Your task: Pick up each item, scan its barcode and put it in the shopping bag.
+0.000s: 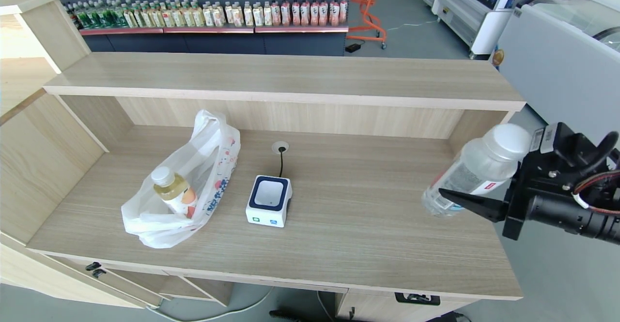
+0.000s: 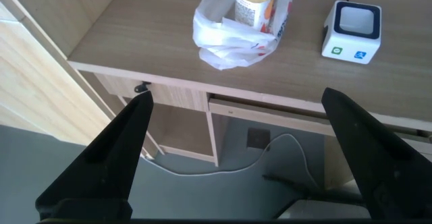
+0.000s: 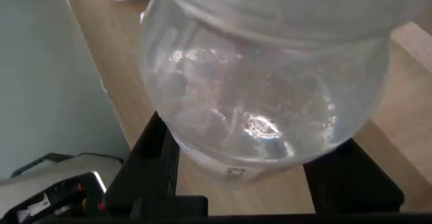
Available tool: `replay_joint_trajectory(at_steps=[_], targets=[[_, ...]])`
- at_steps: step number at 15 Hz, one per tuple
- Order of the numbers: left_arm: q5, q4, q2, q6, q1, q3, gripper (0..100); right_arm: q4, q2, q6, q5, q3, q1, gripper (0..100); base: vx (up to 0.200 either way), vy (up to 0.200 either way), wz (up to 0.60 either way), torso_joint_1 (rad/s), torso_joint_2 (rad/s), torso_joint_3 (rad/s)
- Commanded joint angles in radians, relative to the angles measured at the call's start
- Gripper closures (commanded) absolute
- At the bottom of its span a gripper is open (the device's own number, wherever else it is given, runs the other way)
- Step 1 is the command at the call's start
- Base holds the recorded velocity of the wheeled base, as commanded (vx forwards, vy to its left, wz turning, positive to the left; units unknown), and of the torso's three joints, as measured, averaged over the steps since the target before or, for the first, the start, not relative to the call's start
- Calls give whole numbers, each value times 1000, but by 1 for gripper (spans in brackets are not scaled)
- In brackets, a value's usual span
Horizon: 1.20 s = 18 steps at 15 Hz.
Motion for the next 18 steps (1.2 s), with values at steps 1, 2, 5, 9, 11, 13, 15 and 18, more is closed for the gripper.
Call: replay_joint_trajectory(at_steps=[1, 2, 5, 9, 11, 13, 15, 18], targets=[[0, 1, 1, 0, 0, 0, 0, 10, -72, -64, -81, 44, -77, 100, 0, 0, 0, 0, 0, 0], [0, -1, 1, 0, 0, 0, 0, 7, -85, -117, -148, 59, -75, 100, 0, 0, 0, 0, 0, 0], [0, 1, 1, 0, 0, 0, 0, 5, -91, -302, -199, 59, -77, 100, 0, 0, 0, 0, 0, 0], [0, -1, 1, 0, 0, 0, 0, 5, -103, -460, -242, 39, -64, 100, 0, 0, 0, 0, 0, 0], [0, 1, 1, 0, 0, 0, 0, 5, -111, -474, -242, 42, -66, 100, 0, 0, 0, 0, 0, 0], [0, 1, 1, 0, 0, 0, 0, 5, -118, -482, -243, 45, -64, 100, 0, 0, 0, 0, 0, 0], [2, -1, 1, -2, 0, 0, 0, 5, -118, -482, -245, 49, -64, 100, 0, 0, 0, 0, 0, 0], [2, -1, 1, -5, 0, 0, 0, 8, -117, -460, -253, 50, -52, 100, 0, 200, 0, 4, 4, 2]])
